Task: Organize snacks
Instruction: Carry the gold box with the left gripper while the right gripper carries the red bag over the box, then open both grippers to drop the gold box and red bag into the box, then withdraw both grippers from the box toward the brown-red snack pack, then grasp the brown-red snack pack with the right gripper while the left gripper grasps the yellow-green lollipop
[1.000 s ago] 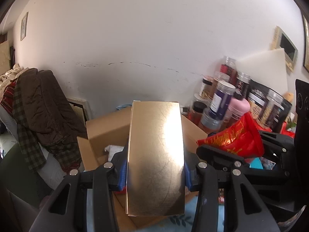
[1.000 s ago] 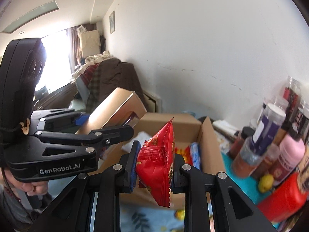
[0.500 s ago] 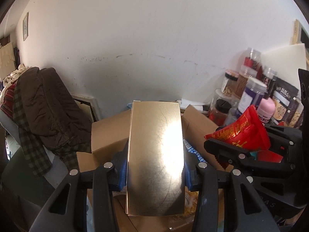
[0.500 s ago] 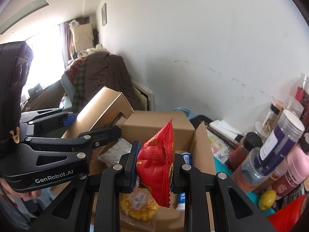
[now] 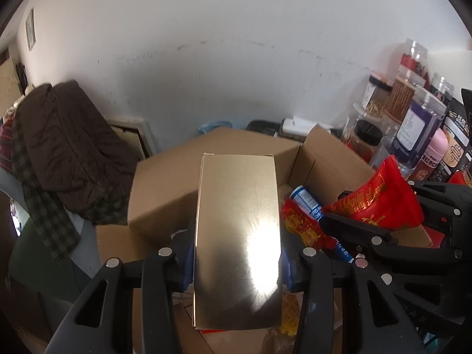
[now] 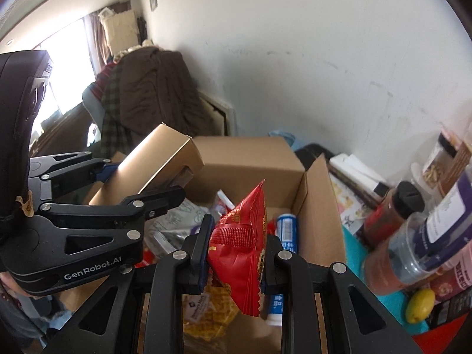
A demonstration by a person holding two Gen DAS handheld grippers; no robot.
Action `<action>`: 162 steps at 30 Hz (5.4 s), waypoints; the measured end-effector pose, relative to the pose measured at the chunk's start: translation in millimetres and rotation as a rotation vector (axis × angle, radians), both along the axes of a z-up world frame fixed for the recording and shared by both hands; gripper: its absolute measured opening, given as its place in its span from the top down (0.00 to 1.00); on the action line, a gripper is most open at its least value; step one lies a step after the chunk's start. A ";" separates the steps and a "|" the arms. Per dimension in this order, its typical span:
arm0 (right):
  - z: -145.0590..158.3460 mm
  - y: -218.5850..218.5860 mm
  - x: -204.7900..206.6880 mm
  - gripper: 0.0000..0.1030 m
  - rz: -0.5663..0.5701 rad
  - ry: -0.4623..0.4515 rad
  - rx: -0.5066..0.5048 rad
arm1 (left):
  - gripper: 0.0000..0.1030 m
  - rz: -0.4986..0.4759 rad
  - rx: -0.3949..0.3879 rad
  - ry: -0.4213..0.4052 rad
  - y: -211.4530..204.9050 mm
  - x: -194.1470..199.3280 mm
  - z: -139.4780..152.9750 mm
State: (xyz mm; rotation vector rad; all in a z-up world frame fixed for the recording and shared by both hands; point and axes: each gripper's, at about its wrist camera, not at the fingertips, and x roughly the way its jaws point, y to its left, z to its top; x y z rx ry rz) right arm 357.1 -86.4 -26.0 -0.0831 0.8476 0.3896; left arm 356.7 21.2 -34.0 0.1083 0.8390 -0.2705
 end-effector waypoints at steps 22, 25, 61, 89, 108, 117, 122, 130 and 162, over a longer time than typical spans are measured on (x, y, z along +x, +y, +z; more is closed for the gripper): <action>-40.6 20.7 15.5 0.66 0.032 0.216 -0.133 | 0.54 0.059 0.096 0.183 3.2 19.0 -39.6; -39.0 20.6 13.1 0.58 0.023 0.201 -0.162 | 0.50 0.071 0.100 0.157 5.8 15.9 -35.3; 143.8 -12.7 -121.3 0.42 -0.142 -0.235 -0.108 | 0.39 0.024 -0.016 -0.203 -0.1 -123.9 142.7; 139.0 -25.2 -284.9 0.19 -0.256 -0.425 -0.111 | 0.39 -0.096 -0.064 -0.311 -8.9 -265.5 139.6; 51.8 -51.2 -322.5 0.19 -0.355 -0.247 -0.029 | 0.39 -0.216 -0.054 -0.122 -45.5 -284.7 50.8; 17.3 -68.6 -316.2 0.19 -0.400 -0.164 -0.037 | 0.39 -0.239 -0.061 -0.016 -61.4 -270.8 8.6; -1.3 -80.2 -304.6 0.19 -0.423 -0.123 -0.029 | 0.39 -0.223 -0.057 0.020 -66.9 -258.8 -9.7; -27.8 -100.2 -272.2 0.19 -0.471 -0.045 0.025 | 0.39 -0.164 -0.037 0.025 -67.1 -231.5 -29.3; -106.3 -138.8 -183.6 0.42 -0.516 0.129 0.135 | 0.39 -0.189 -0.098 0.144 -102.6 -157.6 -94.4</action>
